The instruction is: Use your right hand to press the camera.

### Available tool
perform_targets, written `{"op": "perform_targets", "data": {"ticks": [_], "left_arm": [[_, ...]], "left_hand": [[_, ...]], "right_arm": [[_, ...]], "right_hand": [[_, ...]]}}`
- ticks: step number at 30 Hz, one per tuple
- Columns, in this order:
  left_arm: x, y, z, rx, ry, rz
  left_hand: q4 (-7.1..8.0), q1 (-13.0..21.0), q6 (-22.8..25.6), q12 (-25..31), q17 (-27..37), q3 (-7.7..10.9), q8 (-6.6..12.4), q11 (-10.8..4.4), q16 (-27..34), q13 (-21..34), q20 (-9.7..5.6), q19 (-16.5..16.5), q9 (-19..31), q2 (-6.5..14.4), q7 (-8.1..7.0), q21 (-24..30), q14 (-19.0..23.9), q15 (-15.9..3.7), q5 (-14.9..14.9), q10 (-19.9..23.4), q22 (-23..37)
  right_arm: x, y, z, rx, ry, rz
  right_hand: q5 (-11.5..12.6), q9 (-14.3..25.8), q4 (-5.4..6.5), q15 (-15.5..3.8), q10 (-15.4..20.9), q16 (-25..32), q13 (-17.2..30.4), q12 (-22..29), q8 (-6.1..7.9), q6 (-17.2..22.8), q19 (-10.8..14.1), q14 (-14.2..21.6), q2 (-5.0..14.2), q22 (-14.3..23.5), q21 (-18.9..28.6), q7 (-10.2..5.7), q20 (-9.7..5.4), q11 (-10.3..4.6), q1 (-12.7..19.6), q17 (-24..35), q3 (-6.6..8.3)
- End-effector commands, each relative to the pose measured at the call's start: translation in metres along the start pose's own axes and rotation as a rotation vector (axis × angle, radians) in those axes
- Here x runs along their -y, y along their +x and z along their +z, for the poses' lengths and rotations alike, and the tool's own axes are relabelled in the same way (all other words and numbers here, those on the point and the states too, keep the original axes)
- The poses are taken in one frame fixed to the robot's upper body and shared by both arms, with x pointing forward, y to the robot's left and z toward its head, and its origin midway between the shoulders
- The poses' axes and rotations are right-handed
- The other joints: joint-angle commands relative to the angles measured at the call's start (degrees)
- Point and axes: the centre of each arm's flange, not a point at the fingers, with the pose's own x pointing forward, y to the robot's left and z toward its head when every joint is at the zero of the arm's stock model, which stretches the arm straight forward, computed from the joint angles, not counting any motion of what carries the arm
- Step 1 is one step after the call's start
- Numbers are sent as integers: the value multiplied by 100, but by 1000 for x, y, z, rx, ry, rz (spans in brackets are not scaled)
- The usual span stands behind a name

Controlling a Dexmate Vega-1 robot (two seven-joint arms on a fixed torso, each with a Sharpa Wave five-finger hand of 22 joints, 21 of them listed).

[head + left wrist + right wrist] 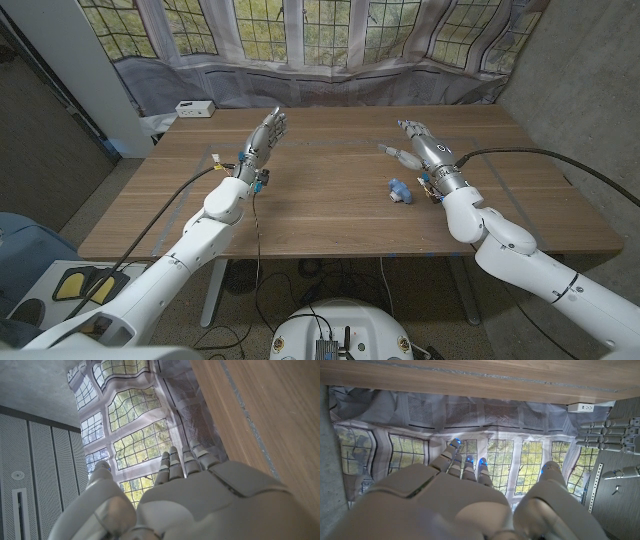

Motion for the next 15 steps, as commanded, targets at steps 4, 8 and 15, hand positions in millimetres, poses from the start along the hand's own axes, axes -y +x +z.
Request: {"op": "perform_targets", "data": {"ticks": [4,8,15], "left_arm": [[7,11,1,31,-30,3],[11,8,-5,30,-53,12],[9,6,-7,19,-66,18]], "left_hand": [[-18,80,31,49,8,27,29,10,13,14,93,33,17,-14,49,-21,48,32,-5,33,3],[-19,83,42,54,9,28,31,2,9,14,96,38,17,-17,50,-32,56,38,-5,52,3],[-19,87,66,58,9,30,35,16,11,14,103,52,17,-20,47,-46,87,41,-6,73,2]], "right_arm": [[10,15,-8,24,161,-40],[9,18,-10,41,210,-42],[9,23,-15,41,314,-51]], "right_hand": [[11,0,-21,32,162,56,-7,47,56,164,272,186,11,-5,67,65,-3,33,55,7,22],[10,2,-21,45,239,62,-7,56,88,302,368,257,15,-5,69,121,1,38,68,10,30],[6,2,-4,65,339,126,-7,60,59,322,584,479,13,-4,95,136,16,33,53,29,25]]}}
